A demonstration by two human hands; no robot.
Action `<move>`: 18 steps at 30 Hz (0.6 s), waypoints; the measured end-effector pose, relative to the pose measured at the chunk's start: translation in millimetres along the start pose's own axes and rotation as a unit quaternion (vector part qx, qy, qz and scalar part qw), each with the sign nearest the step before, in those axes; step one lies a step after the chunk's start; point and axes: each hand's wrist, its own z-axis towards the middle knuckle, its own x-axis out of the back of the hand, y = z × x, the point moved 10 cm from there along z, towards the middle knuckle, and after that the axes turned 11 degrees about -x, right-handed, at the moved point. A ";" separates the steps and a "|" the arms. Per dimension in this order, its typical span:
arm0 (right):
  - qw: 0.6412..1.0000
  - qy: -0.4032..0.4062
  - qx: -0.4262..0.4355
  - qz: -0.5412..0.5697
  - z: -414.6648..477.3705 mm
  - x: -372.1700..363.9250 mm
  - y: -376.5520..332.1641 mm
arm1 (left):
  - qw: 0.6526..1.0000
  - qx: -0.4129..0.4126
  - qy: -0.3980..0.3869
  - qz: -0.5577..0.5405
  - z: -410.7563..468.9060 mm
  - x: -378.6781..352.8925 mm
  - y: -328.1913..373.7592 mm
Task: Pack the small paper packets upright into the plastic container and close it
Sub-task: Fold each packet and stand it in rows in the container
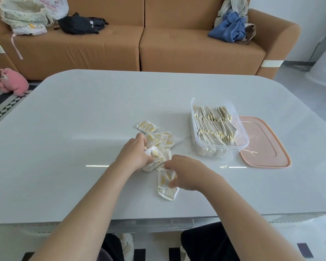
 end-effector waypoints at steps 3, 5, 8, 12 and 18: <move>1.000 0.016 0.010 -0.013 -1.8 3.4 -3.0 | 1.000 0.024 0.001 -0.007 -3.3 2.7 -3.9; 0.999 0.034 0.004 -0.019 -1.6 7.5 -1.1 | 0.999 0.035 0.003 -0.018 -5.7 5.5 -6.5; 0.998 0.049 -0.025 -0.013 2.3 12.2 5.9 | 0.998 0.052 -0.003 -0.029 -10.2 7.3 -11.1; 0.997 0.063 -0.052 0.016 11.3 16.1 13.2 | 0.999 0.042 0.020 -0.028 -11.3 13.6 -8.8; 0.993 0.080 -0.077 0.049 24.5 24.9 33.9 | 0.978 0.022 0.128 -0.163 -10.4 41.4 -10.4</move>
